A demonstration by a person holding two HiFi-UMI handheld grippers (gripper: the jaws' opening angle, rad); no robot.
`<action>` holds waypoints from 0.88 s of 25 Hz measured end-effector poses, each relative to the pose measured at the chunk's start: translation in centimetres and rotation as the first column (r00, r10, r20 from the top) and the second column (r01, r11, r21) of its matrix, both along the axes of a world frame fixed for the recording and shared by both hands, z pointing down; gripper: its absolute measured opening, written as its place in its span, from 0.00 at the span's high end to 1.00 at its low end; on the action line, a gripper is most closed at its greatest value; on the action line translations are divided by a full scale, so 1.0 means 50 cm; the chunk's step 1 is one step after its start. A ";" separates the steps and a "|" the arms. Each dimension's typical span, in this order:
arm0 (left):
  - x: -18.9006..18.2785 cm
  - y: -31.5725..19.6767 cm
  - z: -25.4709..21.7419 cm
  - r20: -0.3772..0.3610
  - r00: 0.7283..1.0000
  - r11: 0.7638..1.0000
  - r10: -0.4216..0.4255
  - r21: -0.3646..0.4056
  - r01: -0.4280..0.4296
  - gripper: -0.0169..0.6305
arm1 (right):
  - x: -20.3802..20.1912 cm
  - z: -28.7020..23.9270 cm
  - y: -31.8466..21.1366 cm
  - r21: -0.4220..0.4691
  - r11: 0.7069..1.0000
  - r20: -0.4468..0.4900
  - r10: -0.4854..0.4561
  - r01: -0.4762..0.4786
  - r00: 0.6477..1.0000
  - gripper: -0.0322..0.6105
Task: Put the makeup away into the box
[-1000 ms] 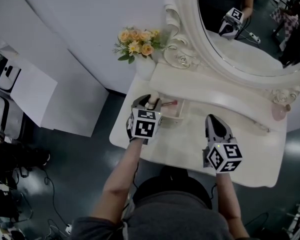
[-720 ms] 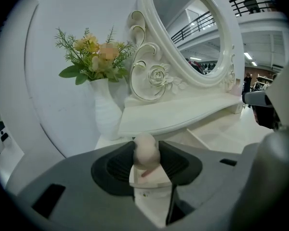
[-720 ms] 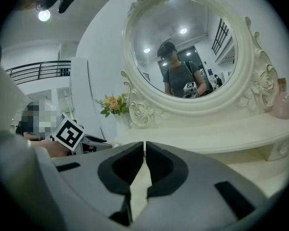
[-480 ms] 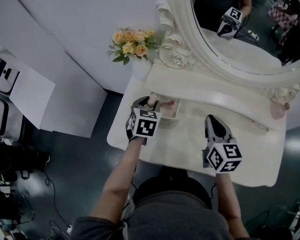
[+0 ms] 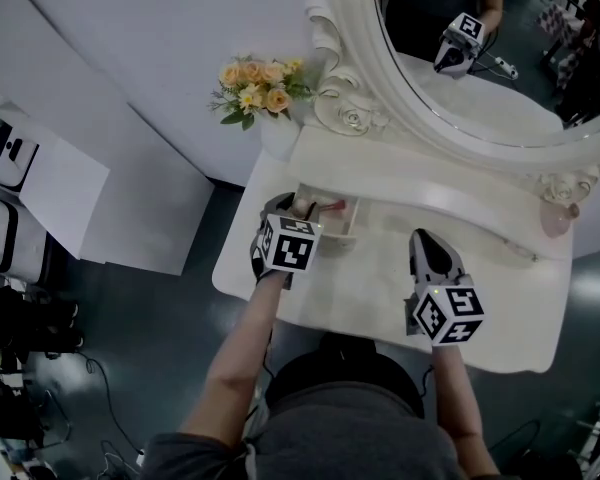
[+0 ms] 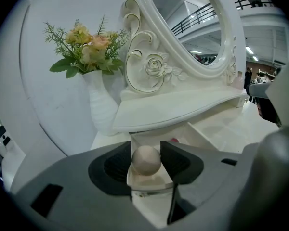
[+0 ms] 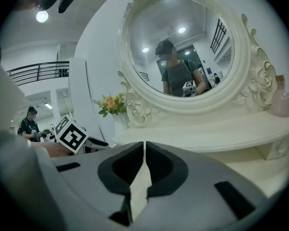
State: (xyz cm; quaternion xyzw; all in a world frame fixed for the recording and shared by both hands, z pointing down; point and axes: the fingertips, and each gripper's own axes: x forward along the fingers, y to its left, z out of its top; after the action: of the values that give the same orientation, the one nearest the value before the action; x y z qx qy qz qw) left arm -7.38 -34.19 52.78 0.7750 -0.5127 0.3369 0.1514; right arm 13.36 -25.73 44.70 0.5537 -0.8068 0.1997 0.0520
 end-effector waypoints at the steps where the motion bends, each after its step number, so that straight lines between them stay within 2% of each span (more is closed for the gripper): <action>1: 0.000 -0.001 0.000 -0.002 1.000 1.000 0.001 -0.001 -0.001 0.70 | 0.000 0.000 0.000 0.000 1.000 0.001 0.000 0.000 1.000 0.93; 11: 0.004 0.005 -0.020 -0.056 0.998 1.000 -0.009 0.016 0.010 0.69 | 0.005 -0.003 -0.002 0.004 1.000 -0.004 -0.002 0.002 1.000 0.93; 22: 0.006 0.047 -0.080 -0.163 0.987 0.994 -0.010 0.106 0.027 0.69 | -0.016 -0.009 0.002 0.017 1.000 -0.003 -0.026 0.026 1.000 0.93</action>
State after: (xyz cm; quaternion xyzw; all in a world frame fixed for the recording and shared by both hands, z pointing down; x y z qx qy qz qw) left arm -7.08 -31.84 48.75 0.8021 -0.5233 0.2431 0.1539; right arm 12.55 -25.63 44.25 0.5440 -0.8154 0.1915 0.0511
